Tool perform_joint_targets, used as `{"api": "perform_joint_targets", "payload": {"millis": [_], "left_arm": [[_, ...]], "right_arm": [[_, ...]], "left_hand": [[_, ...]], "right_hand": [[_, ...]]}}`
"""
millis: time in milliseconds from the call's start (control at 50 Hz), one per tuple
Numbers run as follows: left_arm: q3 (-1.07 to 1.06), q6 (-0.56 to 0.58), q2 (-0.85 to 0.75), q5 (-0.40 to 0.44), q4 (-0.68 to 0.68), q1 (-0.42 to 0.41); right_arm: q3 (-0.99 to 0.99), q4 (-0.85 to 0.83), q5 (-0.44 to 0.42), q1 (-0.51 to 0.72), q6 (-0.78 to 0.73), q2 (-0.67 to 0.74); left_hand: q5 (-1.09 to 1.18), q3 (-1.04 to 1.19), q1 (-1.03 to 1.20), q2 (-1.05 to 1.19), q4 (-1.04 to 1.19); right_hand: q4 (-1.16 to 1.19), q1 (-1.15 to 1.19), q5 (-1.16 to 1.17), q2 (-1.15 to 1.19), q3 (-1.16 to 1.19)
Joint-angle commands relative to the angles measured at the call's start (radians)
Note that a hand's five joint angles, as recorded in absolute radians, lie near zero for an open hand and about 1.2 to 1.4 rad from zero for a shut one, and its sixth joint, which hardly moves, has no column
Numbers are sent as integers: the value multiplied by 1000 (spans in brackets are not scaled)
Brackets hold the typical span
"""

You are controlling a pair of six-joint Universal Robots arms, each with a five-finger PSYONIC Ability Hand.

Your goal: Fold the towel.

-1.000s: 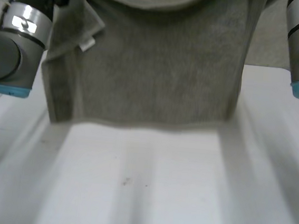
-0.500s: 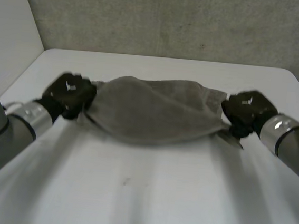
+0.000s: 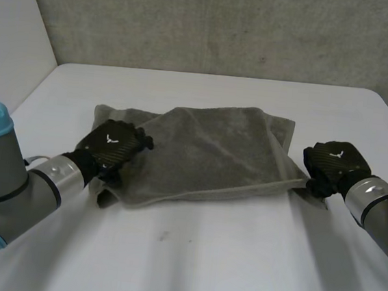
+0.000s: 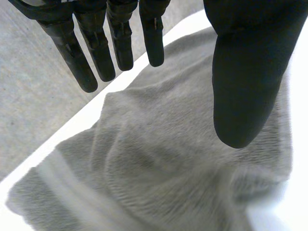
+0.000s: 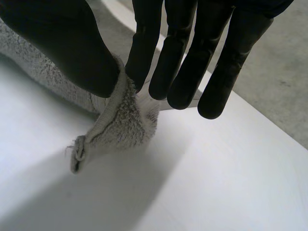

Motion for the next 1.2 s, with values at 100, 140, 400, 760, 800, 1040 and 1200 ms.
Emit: {"api": "perform_joint_targets", "payload": {"millis": [100,140,400,760,800,1040,1200], "left_arm": [[-31,-172,-2,-186,-17,-68],[-45,-175,1,-245,-18,-76],[-65,-172,-24,-303,-1,-76],[-60,-158,-105,-410,161,-61],[-60,-158,-110,-410,161,-59],[-60,-153,-38,-409,161,-54],[7,9,210,-400,91,-64]], "right_arm": [[-4,-17,0,-23,130,-27],[-2,-19,0,-20,130,-27],[-5,-42,3,-28,130,-28],[-1,-59,11,-51,130,-31],[-1,-70,21,-51,130,-31],[-24,-65,31,-40,115,-40],[-173,79,23,-48,26,-214]], "left_hand": [[35,33,29,33,36],[32,30,26,30,33],[41,39,35,39,42],[279,276,273,277,279],[314,312,308,312,315],[992,989,986,990,992],[992,989,986,990,992]], "right_hand": [[200,326,276,225,207],[200,326,276,225,207],[200,326,276,225,207],[200,326,276,225,207],[200,326,276,225,207],[200,326,276,225,207],[200,326,276,225,207]]}}
